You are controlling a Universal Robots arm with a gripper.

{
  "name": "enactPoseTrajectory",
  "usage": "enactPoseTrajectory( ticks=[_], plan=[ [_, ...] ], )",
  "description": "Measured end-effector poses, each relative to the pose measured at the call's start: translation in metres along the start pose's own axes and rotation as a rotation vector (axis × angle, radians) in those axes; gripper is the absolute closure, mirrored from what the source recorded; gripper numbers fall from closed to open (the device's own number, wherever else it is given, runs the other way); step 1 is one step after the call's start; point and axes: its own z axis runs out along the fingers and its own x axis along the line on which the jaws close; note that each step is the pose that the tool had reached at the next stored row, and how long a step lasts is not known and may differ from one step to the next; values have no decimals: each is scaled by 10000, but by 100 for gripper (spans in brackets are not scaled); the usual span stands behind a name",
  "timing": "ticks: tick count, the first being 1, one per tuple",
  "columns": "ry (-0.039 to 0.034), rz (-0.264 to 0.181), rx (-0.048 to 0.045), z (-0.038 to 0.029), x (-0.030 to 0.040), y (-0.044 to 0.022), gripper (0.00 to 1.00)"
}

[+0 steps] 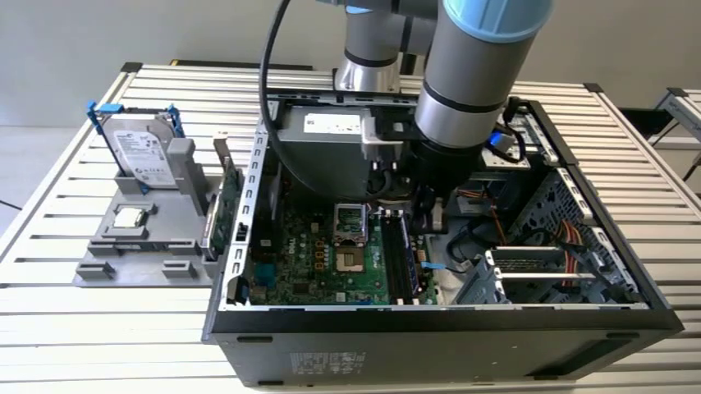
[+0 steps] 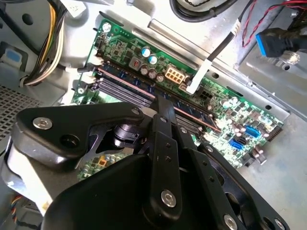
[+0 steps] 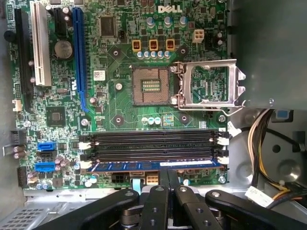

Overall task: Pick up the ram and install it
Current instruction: 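Press down the ram until it locks into place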

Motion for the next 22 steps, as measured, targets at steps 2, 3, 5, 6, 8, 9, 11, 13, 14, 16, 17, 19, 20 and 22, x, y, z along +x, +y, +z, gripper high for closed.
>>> enactPoseTrajectory(
  ticks=[2,3,5,6,8,9,11,13,14,16,17,19,20,22],
  plan=[
    [1,0,0,28,-1,1,100],
    [1,0,-1,43,-2,1,100],
    [0,0,0,66,-3,2,100],
    [1,0,0,74,-3,3,100],
    [2,0,0,85,-3,5,100],
    [0,0,0,97,-3,6,100],
    [1,0,0,125,-3,7,100],
    [1,0,-1,147,-3,7,100],
    [1,0,0,157,-3,7,100],
    [0,0,0,178,-2,7,100],
    [1,0,0,186,-3,7,100],
    [1,0,-1,205,-3,8,100],
    [2,0,-1,216,-2,8,100],
    [10,0,-3,232,-2,8,100]
  ],
)
